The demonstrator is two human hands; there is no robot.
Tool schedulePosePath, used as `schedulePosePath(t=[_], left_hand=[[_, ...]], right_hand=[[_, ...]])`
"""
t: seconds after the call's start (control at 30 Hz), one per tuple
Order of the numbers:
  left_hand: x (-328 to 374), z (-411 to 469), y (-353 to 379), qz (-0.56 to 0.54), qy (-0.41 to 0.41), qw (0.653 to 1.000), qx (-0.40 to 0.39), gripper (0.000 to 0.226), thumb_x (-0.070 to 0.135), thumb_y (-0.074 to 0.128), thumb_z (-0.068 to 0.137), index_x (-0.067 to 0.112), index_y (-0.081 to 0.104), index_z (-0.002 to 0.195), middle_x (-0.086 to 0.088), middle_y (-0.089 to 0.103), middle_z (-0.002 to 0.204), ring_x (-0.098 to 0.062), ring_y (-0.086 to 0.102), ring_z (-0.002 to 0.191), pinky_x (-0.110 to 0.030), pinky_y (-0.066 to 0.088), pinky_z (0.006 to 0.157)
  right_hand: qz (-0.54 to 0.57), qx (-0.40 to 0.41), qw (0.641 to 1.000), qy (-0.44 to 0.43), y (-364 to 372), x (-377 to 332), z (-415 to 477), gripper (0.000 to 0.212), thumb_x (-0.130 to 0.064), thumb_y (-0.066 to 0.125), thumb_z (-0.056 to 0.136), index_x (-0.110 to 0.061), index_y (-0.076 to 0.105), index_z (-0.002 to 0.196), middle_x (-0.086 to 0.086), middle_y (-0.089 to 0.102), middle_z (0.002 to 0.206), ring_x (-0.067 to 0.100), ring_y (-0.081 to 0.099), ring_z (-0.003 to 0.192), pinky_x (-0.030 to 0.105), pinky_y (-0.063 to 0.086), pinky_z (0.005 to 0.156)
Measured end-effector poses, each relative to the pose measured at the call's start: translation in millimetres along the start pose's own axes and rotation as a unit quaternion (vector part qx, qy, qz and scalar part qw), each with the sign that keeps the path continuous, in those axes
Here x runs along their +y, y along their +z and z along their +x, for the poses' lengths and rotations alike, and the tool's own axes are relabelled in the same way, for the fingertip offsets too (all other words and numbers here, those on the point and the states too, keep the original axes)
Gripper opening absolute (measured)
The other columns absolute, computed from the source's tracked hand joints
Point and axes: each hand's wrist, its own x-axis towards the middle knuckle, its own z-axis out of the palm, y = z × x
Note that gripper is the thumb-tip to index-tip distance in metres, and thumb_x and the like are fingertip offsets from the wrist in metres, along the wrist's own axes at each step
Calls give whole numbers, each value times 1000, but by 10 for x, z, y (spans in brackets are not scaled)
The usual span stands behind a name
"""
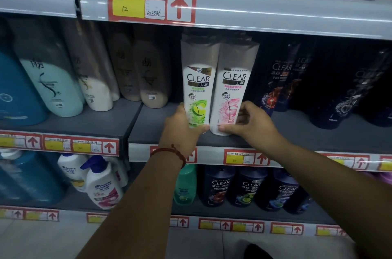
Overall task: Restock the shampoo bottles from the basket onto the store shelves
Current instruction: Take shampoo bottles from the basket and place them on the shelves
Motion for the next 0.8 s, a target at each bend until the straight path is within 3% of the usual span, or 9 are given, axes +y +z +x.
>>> schedulePosePath(t=[0.33,0.5,0.67,0.77,0.8], left_hand=[[1,-7,-5,7,-11,1000,-11,54,22,78,83,16,50,129,2,68,116,-9,62,93,-23,48,81],[-5,-2,-12,13,-14,1000,-14,83,26,82,78,14,36,147,5,68,119,-10,64,103,-29,52,92],[-30,-73,-58,43,-43,998,2,72,27,85,74,10,47,133,-1,66,125,-18,63,109,-27,48,84],[-34,-276,-68,92,-77,992,36,94,32,83,78,4,30,151,-14,43,151,-31,44,136,-41,42,106],[-6,-375,-62,104,-79,990,60,93,31,81,80,6,29,152,-15,39,153,-33,41,138,-47,40,109]], right_hand=[[-6,-1,1000,-1,7,-22,-14,55,-19,92,68,-15,58,111,-6,70,104,7,69,92,18,57,77],[-5,-11,1000,-2,-6,-40,-26,56,-20,91,69,-15,57,114,-8,70,105,6,68,93,15,55,76],[2,-35,999,6,-20,-96,-52,64,-18,93,68,-12,53,118,-3,67,106,10,67,92,18,56,75],[6,-56,998,9,-113,-38,-124,68,-17,91,70,-12,50,124,3,65,108,22,66,99,30,58,85],[12,-63,998,11,-169,-9,-158,68,-17,90,72,-13,49,126,2,63,108,23,64,100,31,57,86]])
